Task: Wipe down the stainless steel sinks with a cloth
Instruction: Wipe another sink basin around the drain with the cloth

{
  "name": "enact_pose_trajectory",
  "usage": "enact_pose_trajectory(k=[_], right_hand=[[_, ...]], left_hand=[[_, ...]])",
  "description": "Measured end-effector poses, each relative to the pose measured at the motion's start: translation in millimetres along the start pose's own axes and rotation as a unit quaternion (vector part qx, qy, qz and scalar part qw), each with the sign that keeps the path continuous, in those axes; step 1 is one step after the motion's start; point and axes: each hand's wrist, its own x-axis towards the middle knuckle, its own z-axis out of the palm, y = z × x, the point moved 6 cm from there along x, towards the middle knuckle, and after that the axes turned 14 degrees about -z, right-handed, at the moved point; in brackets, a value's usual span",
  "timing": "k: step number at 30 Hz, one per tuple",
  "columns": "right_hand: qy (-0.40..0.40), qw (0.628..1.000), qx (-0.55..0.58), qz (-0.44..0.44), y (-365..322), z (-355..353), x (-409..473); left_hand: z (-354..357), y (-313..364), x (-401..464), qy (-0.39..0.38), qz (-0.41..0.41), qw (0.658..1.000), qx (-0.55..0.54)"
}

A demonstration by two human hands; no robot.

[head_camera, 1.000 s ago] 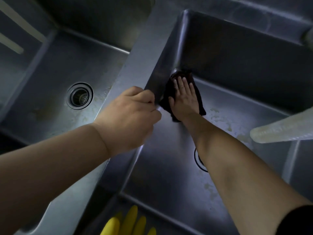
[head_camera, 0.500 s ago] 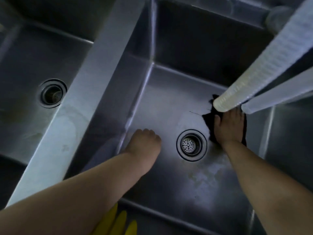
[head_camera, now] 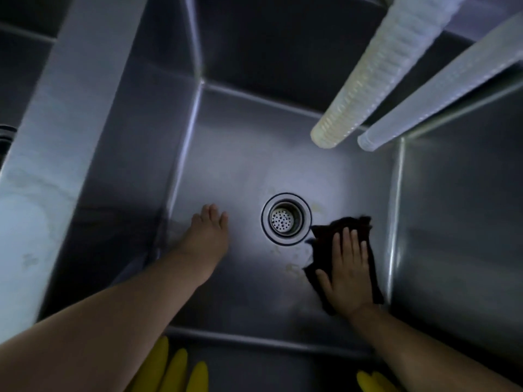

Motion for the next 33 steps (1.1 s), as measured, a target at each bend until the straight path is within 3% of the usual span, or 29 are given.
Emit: enact_pose_trajectory(k=[6,13,23,28,33], right_hand=[[0.011,0.999,0.014,0.046,11,-7,24],[0.066,0.986,0.025,0.15,39,-37,127],[0.084,0.996,0.012,-0.003,-48,-50,209],[0.068,0.991,0.039,-0.109,-111,-38,184],[0.05,0.983,0.045,-0.172,-128,-15,125]], left_hand=[[0,-8,-4,-0.012,0.021,0.999,0.027],[2,-6,-1,-0.02,0.03,0.999,0.014],[6,-7,-1,-0.029,0.032,0.999,0.014],[5,-13,-5,-0.049,0.03,0.998,-0.005],[5,-16,-6,-0.048,0.024,0.998,-0.039]])
